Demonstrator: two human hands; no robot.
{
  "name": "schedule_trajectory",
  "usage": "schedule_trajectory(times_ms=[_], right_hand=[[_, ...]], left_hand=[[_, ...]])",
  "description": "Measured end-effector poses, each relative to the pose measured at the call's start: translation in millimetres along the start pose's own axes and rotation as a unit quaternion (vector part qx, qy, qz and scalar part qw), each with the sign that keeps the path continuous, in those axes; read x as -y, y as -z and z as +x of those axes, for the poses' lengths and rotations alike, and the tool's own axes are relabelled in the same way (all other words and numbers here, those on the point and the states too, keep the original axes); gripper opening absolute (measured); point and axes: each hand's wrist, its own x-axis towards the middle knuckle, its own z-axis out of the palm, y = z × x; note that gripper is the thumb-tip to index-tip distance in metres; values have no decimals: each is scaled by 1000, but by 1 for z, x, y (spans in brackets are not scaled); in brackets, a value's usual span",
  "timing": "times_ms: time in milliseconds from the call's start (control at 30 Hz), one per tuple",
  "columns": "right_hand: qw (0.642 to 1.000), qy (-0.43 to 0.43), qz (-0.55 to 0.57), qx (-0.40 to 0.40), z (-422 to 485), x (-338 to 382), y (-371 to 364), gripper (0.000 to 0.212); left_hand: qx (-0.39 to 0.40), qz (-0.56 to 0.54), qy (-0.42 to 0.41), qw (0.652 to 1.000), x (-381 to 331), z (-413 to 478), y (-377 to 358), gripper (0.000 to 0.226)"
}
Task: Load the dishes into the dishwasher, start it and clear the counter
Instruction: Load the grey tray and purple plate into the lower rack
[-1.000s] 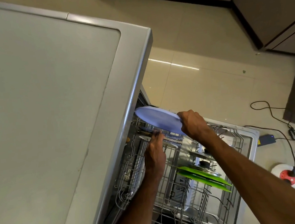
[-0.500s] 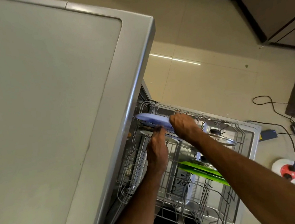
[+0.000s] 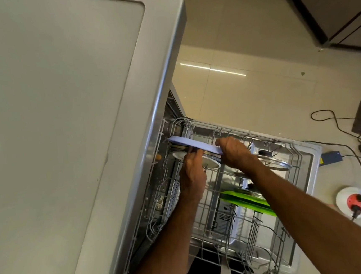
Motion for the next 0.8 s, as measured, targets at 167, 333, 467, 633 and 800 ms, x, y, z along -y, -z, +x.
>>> schedule_trajectory(times_ms=[167,333,467,633,800], right_hand=[[998,-18,43,-37,-14,-16,-6,44],[987,-33,132,-83,-44,-17,0,43],[958,-46,214,-183,-83,2,0,26],[935,-57,313,-160,-145,41,2,21],[932,7,331,-148,-214,91,31,18]], left_hand=[[18,6,-33,999,0,-3,5,63],[18,24,1,1000,4,-34,11,72],[29,18,43,998,7,-74,21,64],[-3,-4,78,997,-7,-133,54,55],[-81,-42,61,994,-41,-206,114,40]])
